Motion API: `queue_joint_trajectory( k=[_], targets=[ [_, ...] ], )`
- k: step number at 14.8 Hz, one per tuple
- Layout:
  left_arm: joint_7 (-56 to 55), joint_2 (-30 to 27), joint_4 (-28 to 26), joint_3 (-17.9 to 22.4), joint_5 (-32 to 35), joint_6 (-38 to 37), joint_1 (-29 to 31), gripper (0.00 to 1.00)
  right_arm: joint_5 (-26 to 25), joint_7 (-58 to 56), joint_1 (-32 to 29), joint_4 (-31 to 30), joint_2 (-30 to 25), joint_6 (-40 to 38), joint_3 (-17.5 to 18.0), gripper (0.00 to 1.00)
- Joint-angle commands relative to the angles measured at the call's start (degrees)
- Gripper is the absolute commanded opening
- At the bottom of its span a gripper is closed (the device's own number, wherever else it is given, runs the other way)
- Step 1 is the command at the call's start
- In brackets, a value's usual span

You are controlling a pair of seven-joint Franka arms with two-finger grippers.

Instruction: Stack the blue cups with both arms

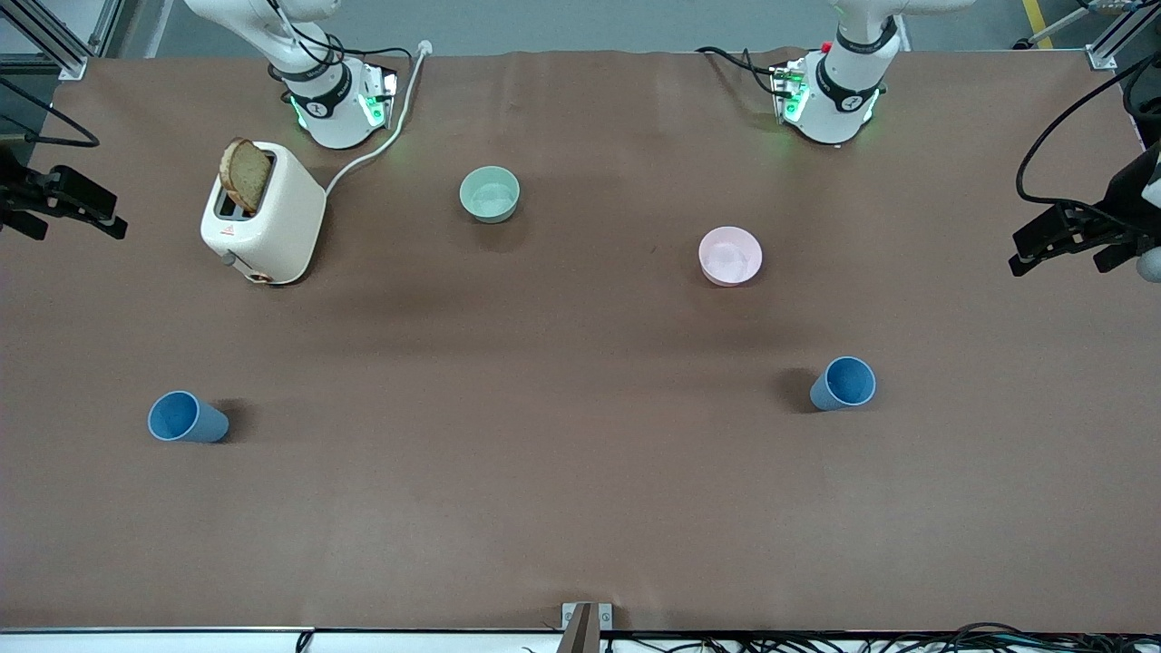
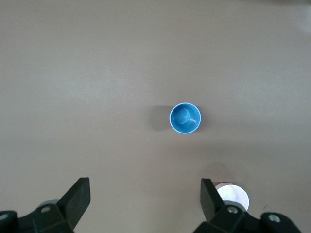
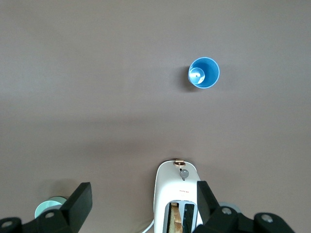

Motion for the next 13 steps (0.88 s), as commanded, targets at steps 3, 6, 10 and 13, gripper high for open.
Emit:
queue_joint_trajectory(
  k=[3, 6, 10, 13],
  targets=[
    [0.89, -0.28, 0.75, -0.03, -0.92, -1.23, 0.20, 1.00, -0.90, 0.14, 0.26, 0.85, 0.38, -0.79, -0.12, 0.95],
    [0.89, -0.02, 0.75, -0.03, -0.83, -1.23, -0.06, 1.00, -0.90, 0.05, 0.08, 0.85, 0.38, -0.79, -0.12, 0.95],
    [0.19, 0.51, 0.23, -0.12, -1.27, -1.23, -0.33, 1.00, -0.90, -0.04, -0.09, 0.85, 0.38, -0.79, -0.21, 0.96],
    [1.16, 0.60, -0.13, -0.29, -1.36, -3.33, -0.06, 1.00, -0.90, -0.12, -0.36, 0.68, 0.55, -0.79, -0.30, 0.96]
  ],
)
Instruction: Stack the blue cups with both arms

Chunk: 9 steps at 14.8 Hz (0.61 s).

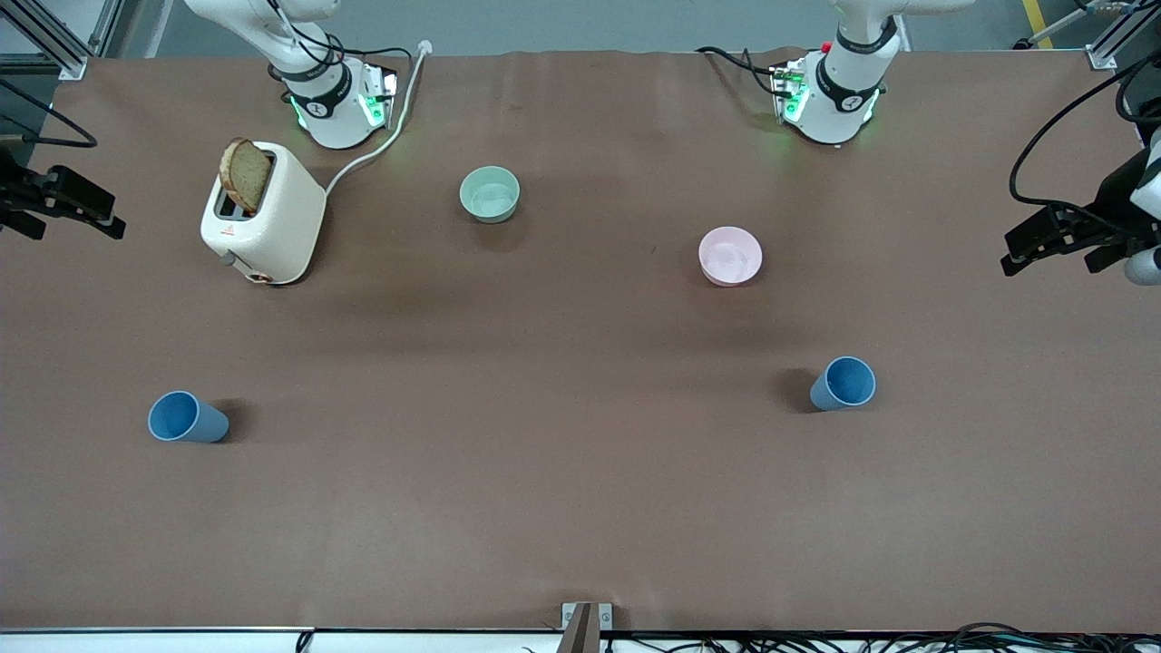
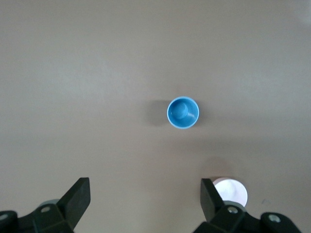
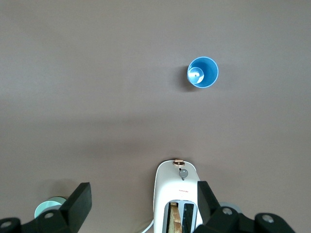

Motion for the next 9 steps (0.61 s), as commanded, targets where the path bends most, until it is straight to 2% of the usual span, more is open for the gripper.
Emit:
queue_joint_trajectory(
  k=[1, 3, 5, 9],
  targets=[
    [1.07, -0.04, 0.35, -0.02, -0.98, -1.72, -0.15, 1.00, -0.90, -0.21, -0.37, 0.68, 0.77, -0.71, -0.11, 0.96],
    [0.98, 0.13, 0.61, -0.02, -1.24, -1.29, 0.02, 1.00, -0.90, -1.34, -0.46, 0.68, 0.95, -0.62, -0.20, 0.96],
    [1.07, 3.28, 1.13, 0.16, -2.56, -1.02, 0.28, 1.00, -0.90, -1.53, -0.90, 0.68, 1.56, -0.27, -0.38, 0.96],
    [5.97, 8.12, 2.72, 0.16, -2.30, 5.72, 0.11, 1.00, -0.90, -1.88, -1.25, 0.50, 2.96, 1.13, -0.38, 0.96]
  ],
)
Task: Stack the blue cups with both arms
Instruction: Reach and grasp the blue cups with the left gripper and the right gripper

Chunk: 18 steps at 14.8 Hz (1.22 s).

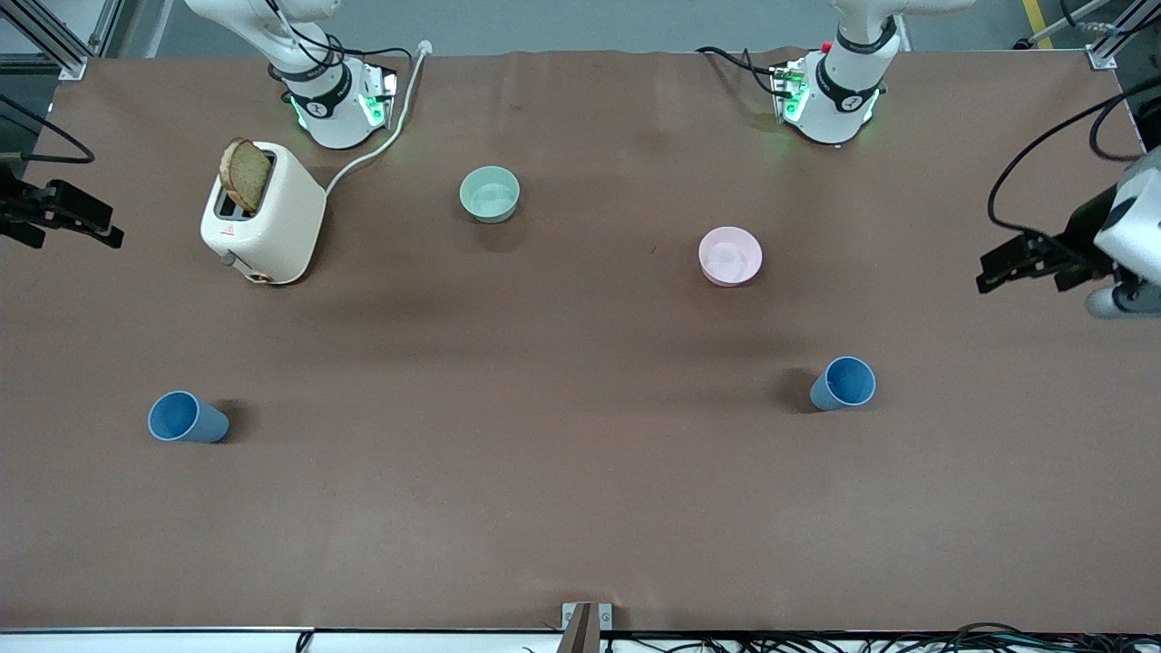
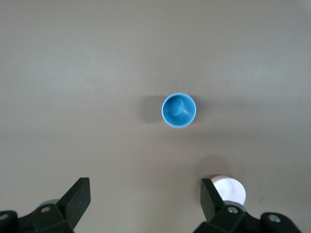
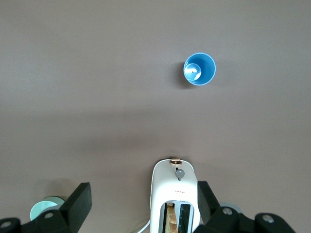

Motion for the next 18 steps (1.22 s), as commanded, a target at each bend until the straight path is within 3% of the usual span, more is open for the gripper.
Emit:
queue_joint_trajectory(
  k=[1, 6, 9, 12, 18],
  targets=[
    [5.76, 4.45, 2.24, 0.04, -1.03, 4.26, 0.24, 1.00, -0.90, -0.99, -1.54, 0.50, 1.98, 1.61, 0.41, 0.96],
    [6.23, 13.77, 1.54, 0.03, -1.20, 6.39, -0.63, 1.00, -0.90, -8.09, -7.77, -0.28, 8.66, 9.34, 0.41, 0.96],
    [6.05, 17.81, 1.01, -0.05, -1.12, 7.70, -0.90, 1.00, -0.90, -9.69, -9.98, -5.02, 11.74, 17.41, 0.41, 0.96],
    [5.96, 21.69, -0.92, -0.05, -1.03, 13.84, -1.60, 1.00, -0.99, -9.78, -11.47, -9.42, 15.16, 26.55, 0.32, 0.96],
    [4.56, 27.58, -2.77, -0.05, -0.85, 17.73, -3.19, 1.00, -0.99, -9.69, -13.50, -9.43, 24.39, 38.16, 0.41, 0.96]
  ],
)
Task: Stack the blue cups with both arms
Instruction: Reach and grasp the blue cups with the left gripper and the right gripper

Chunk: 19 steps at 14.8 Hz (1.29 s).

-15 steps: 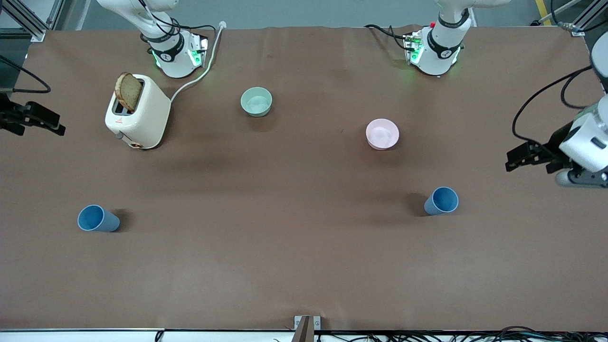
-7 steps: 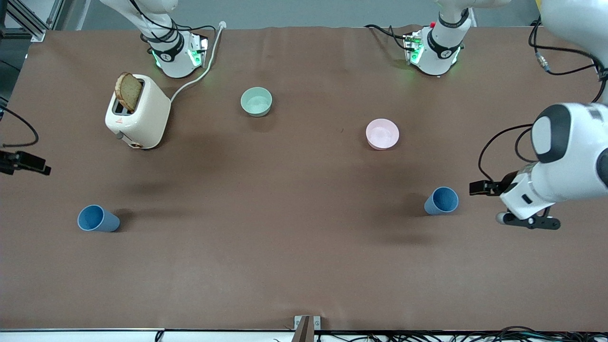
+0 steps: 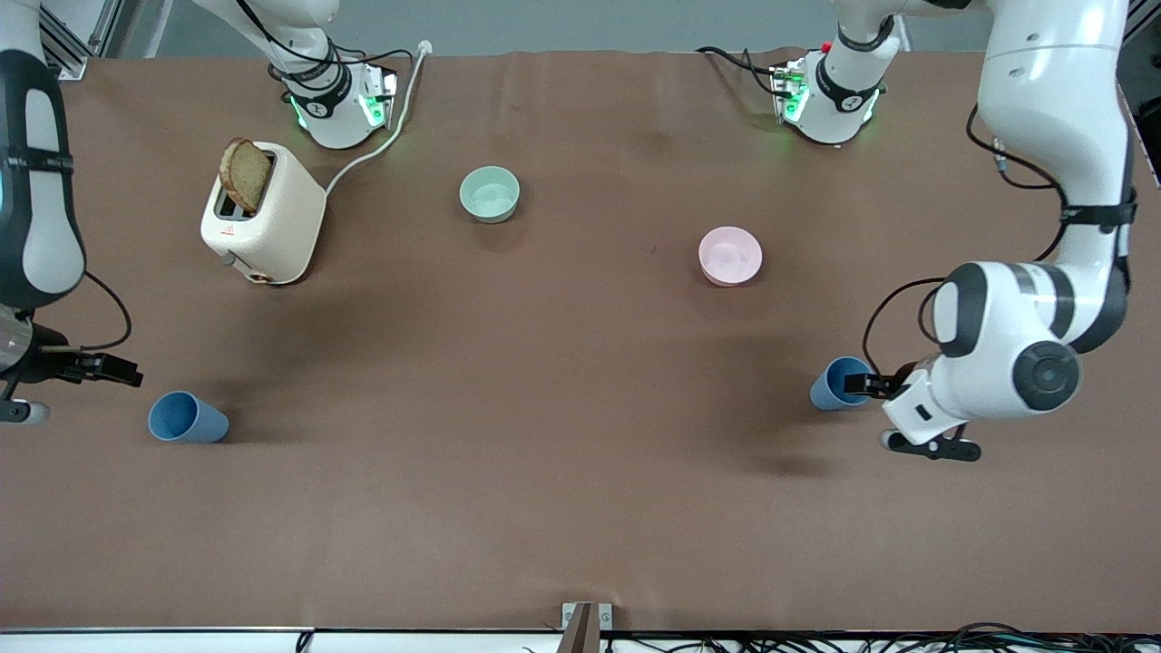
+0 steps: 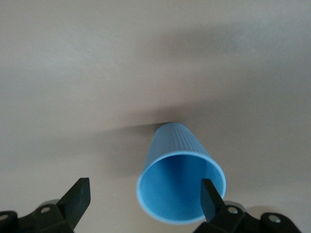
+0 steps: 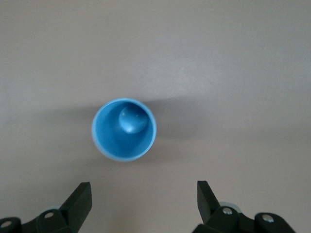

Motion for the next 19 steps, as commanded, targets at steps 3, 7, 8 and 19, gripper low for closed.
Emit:
queue_joint_trajectory(
  k=[3, 7, 8, 19],
  targets=[
    [-0.14, 0.69, -0.93, 0.21, -0.45, 0.77, 0.65, 1.00, -0.78, -0.11, -1.16, 0.14, 5.77, 8.99, 0.85, 0.95],
    [-0.13, 1.04, -0.93, 0.21, -0.45, 0.77, 0.82, 0.55, -0.34, -0.03, -1.16, 0.23, 9.03, 12.17, 0.94, 0.95],
    [-0.40, 1.13, -0.93, 0.21, -0.97, 0.77, 0.82, 0.44, 0.01, -0.03, -1.16, 0.23, 9.47, 12.17, 0.94, 0.95],
    [0.13, -1.76, 1.95, -0.40, -0.54, -0.11, -0.58, 0.01, 0.27, 0.68, -0.98, 0.84, 11.50, 13.58, 1.03, 0.04]
  ],
)
